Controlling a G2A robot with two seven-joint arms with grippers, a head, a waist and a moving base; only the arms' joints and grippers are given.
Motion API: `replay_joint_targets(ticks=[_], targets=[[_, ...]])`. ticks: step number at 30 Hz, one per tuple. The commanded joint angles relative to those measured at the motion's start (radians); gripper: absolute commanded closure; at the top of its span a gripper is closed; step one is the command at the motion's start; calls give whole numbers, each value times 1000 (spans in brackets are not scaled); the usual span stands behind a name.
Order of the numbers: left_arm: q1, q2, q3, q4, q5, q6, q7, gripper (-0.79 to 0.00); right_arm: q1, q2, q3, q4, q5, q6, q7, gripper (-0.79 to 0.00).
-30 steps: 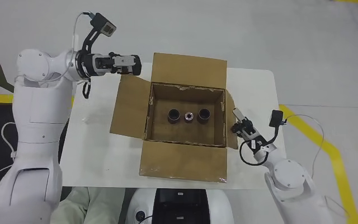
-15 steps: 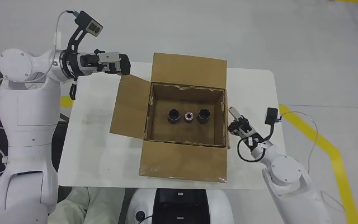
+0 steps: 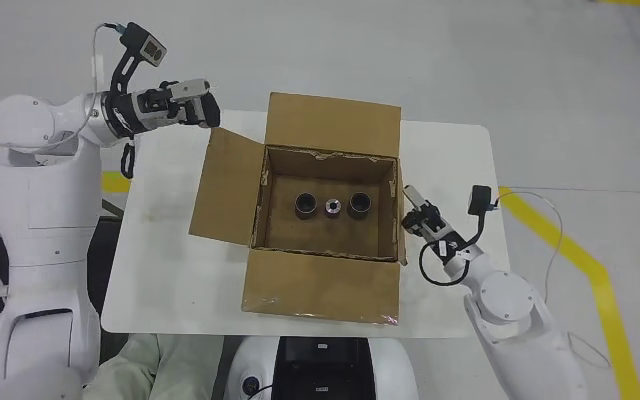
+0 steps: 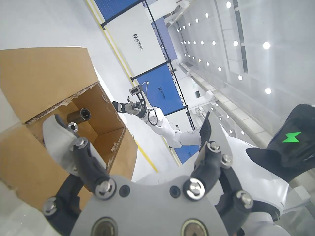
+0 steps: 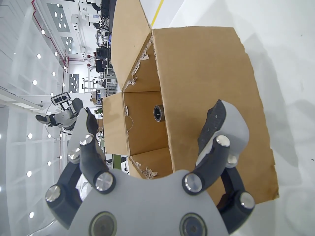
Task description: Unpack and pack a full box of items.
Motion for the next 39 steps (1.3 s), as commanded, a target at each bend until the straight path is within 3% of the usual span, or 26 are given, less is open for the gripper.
replay_joint_targets(ticks=[1,7,16,25,31,39], targets=[[-12,1,2,37,-1,1,3,-785,-3,0,4,-3,-1,-1,1,-785],[-67,10,11,148,53,-6,14,-785,-9,0,9,-15,-10,-2,4,-785],[-67,10,11,148,53,-6,14,-785,8,-2,7,-20,-53,4,0,-785],[-67,10,11,148,53,-6,14,-785,35,6,42,-147,-170,60,30,-785],[-67,10,11,148,53,-6,14,-785,96,9,-20,-223,-280,125,150,-785],[-67,10,11,148,53,-6,14,-785,200,7,-162,-204,-481,206,270,-785]])
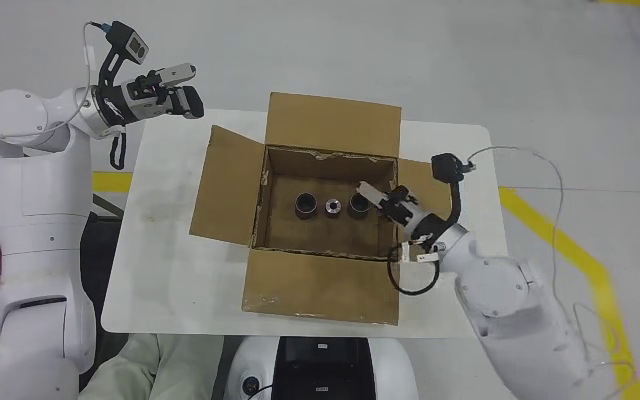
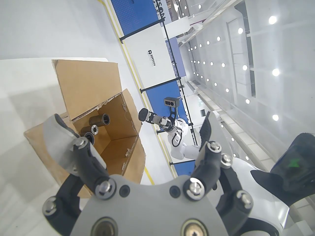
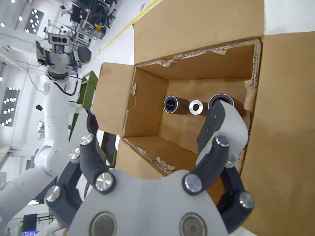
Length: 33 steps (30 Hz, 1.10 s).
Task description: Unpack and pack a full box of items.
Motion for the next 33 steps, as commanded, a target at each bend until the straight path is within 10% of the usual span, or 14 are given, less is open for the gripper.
replay_joint_targets(ticks=[1,33], targets=[[0,0,0,0,0,0,0,-785,26,-1,-32,9,-52,16,29,-785],[0,0,0,0,0,0,0,-785,72,-4,-80,22,-122,23,80,-785]])
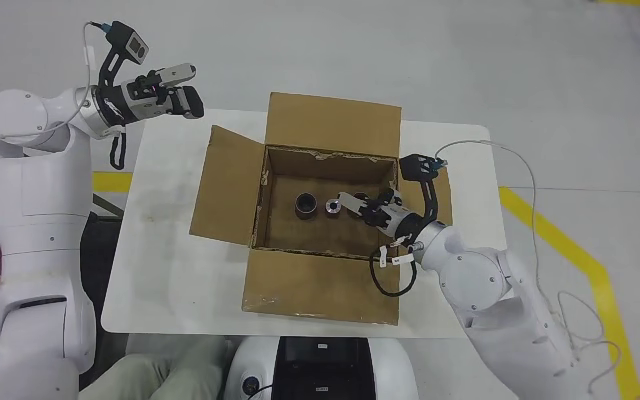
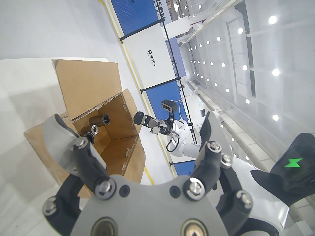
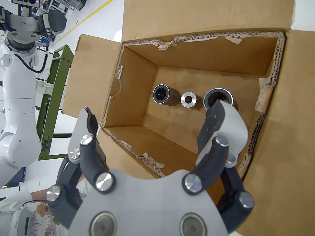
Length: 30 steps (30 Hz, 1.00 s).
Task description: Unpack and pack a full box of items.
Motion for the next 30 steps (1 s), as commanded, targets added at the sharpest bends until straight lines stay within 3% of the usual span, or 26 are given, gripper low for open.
replay_joint_targets(ticks=[1,16,30], targets=[[0,0,0,0,0,0,0,-785,0,0,-4,3,-10,-13,0,-785],[0,0,0,0,0,0,0,-785,246,-19,-208,123,-300,-131,300,-785],[0,0,0,0,0,0,0,-785,331,-35,-253,257,-429,-195,356,-785]])
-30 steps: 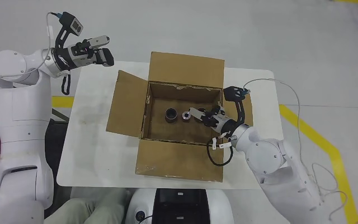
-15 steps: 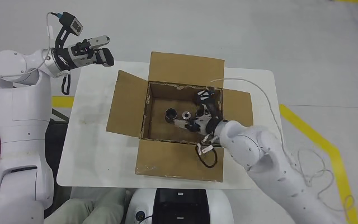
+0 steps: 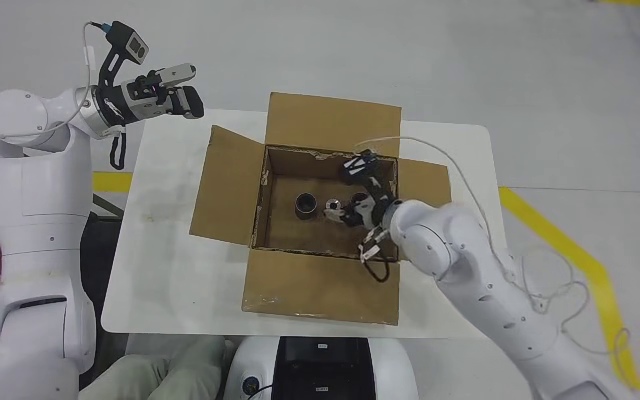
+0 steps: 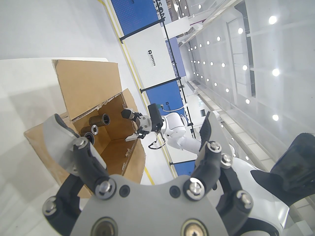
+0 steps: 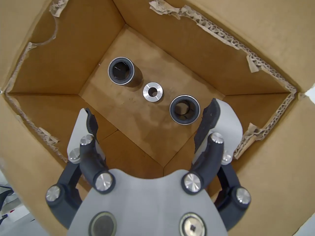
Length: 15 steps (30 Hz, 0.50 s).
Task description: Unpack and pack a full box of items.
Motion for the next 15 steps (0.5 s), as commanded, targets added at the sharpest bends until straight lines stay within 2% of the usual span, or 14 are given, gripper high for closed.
replay_joint_targets(ticks=[1,9,15], targets=[[0,0,0,0,0,0,0,-785,11,-4,-10,22,-2,-5,7,-785],[0,0,0,0,0,0,0,-785,60,-24,-37,107,-32,14,18,-785],[0,0,0,0,0,0,0,-785,79,-40,-53,160,-47,40,11,-748]])
